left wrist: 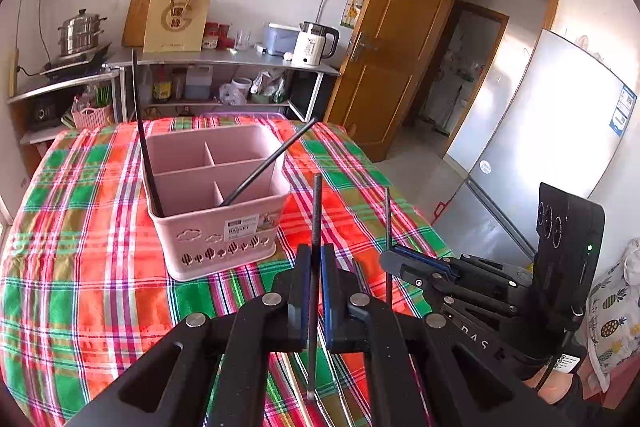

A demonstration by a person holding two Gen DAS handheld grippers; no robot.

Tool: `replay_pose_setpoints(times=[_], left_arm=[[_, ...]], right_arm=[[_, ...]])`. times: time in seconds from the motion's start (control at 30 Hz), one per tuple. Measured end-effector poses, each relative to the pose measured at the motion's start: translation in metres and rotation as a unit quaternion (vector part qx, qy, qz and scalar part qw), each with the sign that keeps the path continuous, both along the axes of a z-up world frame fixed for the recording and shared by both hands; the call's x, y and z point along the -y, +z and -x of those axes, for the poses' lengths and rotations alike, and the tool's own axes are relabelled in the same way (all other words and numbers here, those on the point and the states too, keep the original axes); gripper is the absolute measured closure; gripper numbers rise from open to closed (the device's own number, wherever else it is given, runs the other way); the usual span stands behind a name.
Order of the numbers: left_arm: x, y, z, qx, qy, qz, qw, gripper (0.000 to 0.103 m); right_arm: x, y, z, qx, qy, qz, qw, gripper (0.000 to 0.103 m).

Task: Organize utensils
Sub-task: 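Lift the held chopsticks with both tools and carry them over the basket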

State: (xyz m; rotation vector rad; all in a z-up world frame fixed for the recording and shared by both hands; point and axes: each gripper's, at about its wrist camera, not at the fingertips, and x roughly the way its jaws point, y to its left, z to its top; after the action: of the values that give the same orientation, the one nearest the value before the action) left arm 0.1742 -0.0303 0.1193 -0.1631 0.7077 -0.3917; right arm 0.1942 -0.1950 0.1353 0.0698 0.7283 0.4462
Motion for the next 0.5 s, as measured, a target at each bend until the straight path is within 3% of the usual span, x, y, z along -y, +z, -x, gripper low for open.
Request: replay_pose_setpoints(times=[0.23, 0.5], left_arm=[[-0.004, 0.026, 0.018, 0.031, 0.006, -0.006, 0.9995, 0.099], [-0.014, 0.036, 0.031, 0.041, 0.014, -0.010, 0.9990, 0.099]], right_arm=[[0.006, 0.026, 0.015, 0.032, -0.001, -0.007, 0.999, 0.098], [0.010, 0.043, 0.029, 0.056, 0.005, -0.010, 0.998, 0.098]])
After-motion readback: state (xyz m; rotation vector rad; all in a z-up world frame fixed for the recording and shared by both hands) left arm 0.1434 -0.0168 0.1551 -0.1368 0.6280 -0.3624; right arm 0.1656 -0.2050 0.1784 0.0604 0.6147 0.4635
